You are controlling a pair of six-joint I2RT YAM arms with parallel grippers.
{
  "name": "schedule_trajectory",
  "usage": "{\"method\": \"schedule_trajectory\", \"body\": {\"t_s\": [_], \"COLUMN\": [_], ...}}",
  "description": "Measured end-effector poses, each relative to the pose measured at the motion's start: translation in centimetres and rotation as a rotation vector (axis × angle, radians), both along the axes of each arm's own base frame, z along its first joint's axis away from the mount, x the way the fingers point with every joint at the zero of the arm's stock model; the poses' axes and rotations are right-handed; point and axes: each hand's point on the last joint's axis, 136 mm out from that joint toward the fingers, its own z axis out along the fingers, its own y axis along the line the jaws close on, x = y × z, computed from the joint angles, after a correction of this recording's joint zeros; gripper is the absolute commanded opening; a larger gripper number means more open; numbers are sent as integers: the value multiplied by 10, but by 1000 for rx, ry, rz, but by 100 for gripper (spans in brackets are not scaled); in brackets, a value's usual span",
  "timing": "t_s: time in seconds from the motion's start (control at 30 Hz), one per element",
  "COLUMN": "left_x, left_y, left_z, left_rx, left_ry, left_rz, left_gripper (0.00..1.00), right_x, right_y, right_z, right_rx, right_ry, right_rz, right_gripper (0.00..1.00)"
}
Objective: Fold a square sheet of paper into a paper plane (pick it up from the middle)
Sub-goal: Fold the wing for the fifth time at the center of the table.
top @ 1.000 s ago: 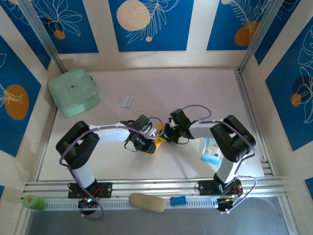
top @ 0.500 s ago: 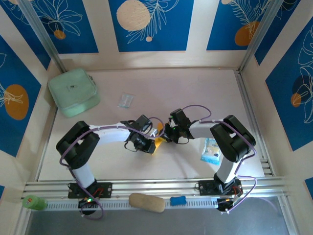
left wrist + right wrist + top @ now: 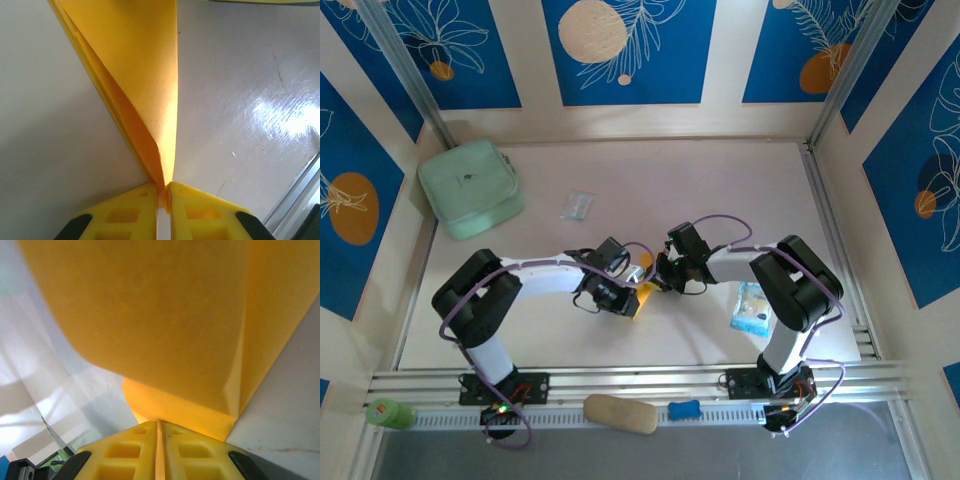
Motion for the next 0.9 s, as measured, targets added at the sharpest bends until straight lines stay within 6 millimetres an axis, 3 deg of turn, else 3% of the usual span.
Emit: {"method": "schedule_trajectory", "body": {"t_s": [0.13,0.3,0.47,0.57,0.7,0.77,0.9], "left_x": [-3,-21,-27,-19,9,19,29], "left_y": [2,8,12,12,5,-3,-21], "left_z": [4,5,18,43,76,80,66], "left_rx": [-10,-8,-29,-90,-231,-283,-336], "left_ry": [-1,52,43,-8,-55,-35,58], "left_rz": [-3,-22,-19,19,110,135,161], "left_gripper": [12,17,15,10,6,4,3], "right_x": [-1,2,2,2,2,2,2], "right_y": [0,-2,-3,-2,-3,-3,-3], "right_z": [0,0,0,0,0,0,0], "right_rx": [-1,-1,-1,-1,-1,-1,-1], "right_ry": [4,2,2,2,2,2,2], "right_rz": [1,-7,-8,-8,-9,-9,-10], "right_gripper": [13,13,13,13,13,13,13]}}
